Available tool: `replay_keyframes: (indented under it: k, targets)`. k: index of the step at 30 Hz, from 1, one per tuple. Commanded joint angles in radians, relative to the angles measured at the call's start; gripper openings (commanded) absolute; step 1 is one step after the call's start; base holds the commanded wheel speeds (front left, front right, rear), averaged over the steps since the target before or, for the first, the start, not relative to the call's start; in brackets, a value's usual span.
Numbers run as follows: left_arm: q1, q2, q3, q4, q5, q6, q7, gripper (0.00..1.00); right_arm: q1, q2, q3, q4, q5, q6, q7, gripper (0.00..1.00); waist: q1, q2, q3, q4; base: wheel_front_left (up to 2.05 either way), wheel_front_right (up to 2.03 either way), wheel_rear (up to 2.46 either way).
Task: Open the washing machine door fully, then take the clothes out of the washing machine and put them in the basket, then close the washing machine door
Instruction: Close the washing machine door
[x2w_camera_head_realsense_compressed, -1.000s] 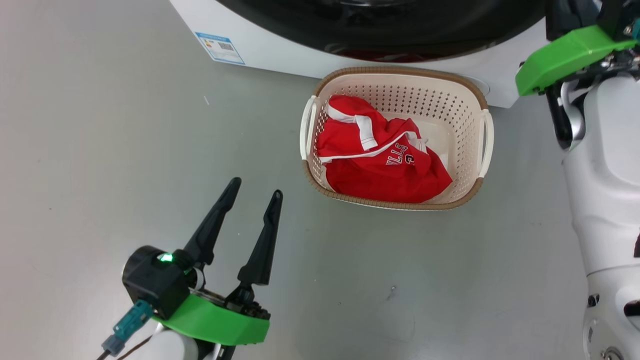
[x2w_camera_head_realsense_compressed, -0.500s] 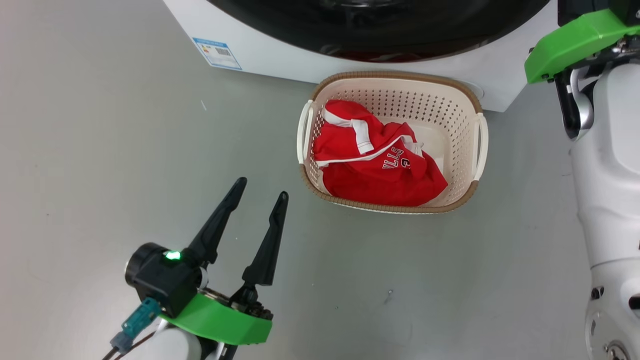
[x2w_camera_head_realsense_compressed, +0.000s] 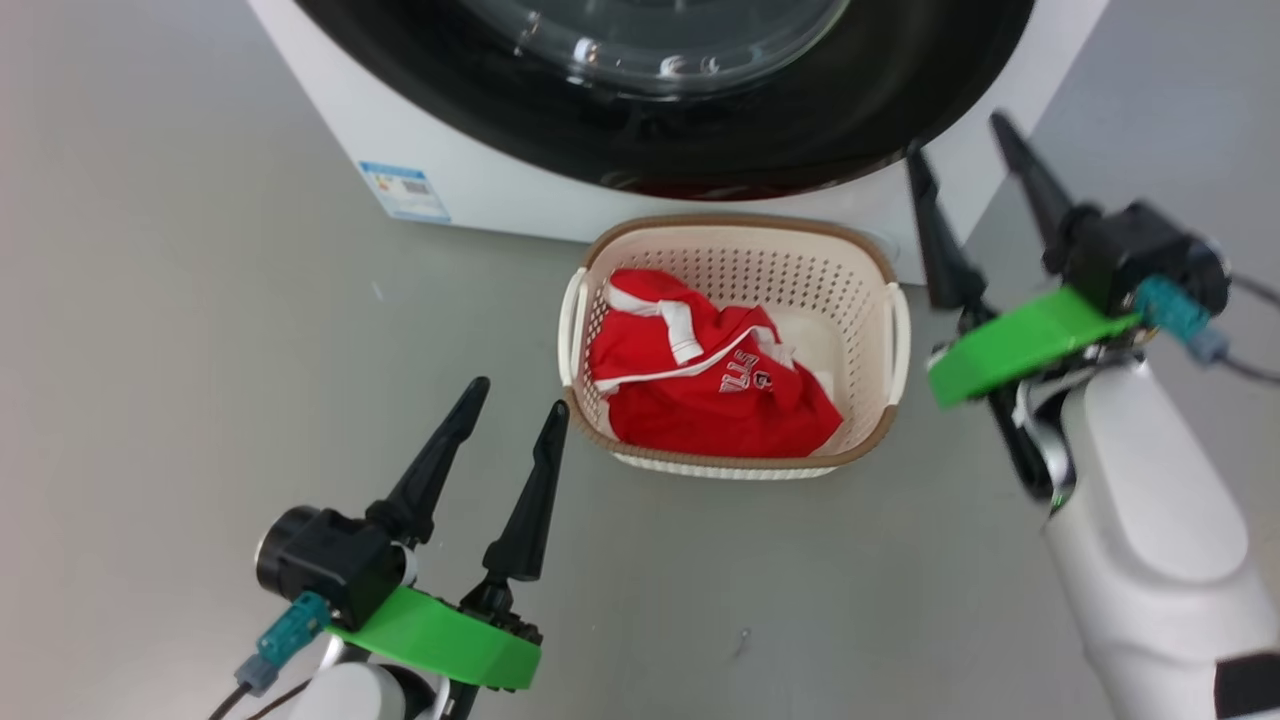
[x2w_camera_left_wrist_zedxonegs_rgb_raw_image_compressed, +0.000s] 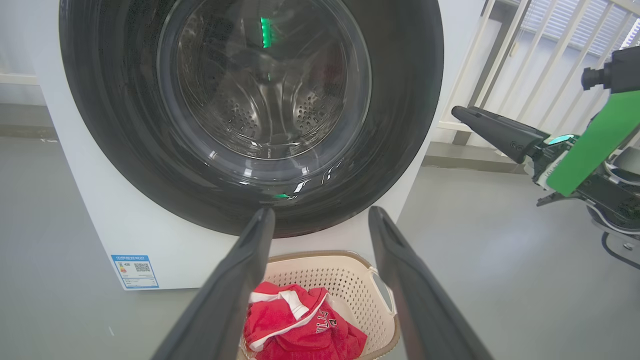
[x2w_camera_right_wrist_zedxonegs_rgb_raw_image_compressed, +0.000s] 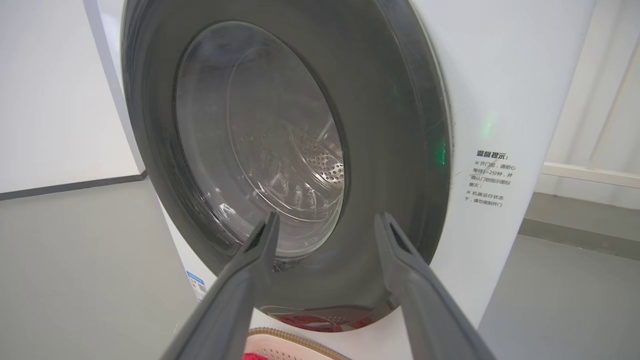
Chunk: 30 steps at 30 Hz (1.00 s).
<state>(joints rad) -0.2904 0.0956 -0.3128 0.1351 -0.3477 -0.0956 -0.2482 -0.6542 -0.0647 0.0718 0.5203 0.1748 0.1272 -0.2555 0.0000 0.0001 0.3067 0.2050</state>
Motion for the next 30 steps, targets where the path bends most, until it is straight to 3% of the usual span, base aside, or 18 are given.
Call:
replay_keyframes:
  k: [1,7,15,24,30]
  targets:
    - [0.003,0.016,0.035,-0.018,-0.008,0.007,-0.009,1.0,0.027,0.014,0.029,-0.04,0.009,0.003,-0.006,1.0,0.0,-0.0001,-0.043,-0.039,0.0,0.0,0.0]
    - [0.029,0.004,0.062,-0.006,-0.021,0.034,-0.012,1.0,0.196,0.014,0.073,-0.169,0.04,0.003,-0.006,1.0,0.0,-0.0001,-0.103,-0.081,0.0,0.0,0.0]
    - [0.081,0.0,0.121,-0.042,0.011,0.058,-0.013,1.0,0.387,0.014,-0.003,-0.341,0.027,0.003,-0.006,1.0,0.0,-0.0001,-0.165,-0.147,0.0,0.0,0.0]
    - [0.12,-0.01,0.165,-0.091,0.082,0.042,-0.013,1.0,0.494,0.014,-0.136,-0.402,0.009,0.003,-0.006,1.0,0.0,-0.0001,-0.223,-0.185,0.0,0.0,0.0]
    - [0.148,-0.013,0.195,-0.102,0.102,0.034,-0.013,1.0,0.563,0.014,-0.164,-0.422,0.011,0.003,-0.006,1.0,0.0,-0.0001,-0.246,-0.198,0.0,0.0,0.0]
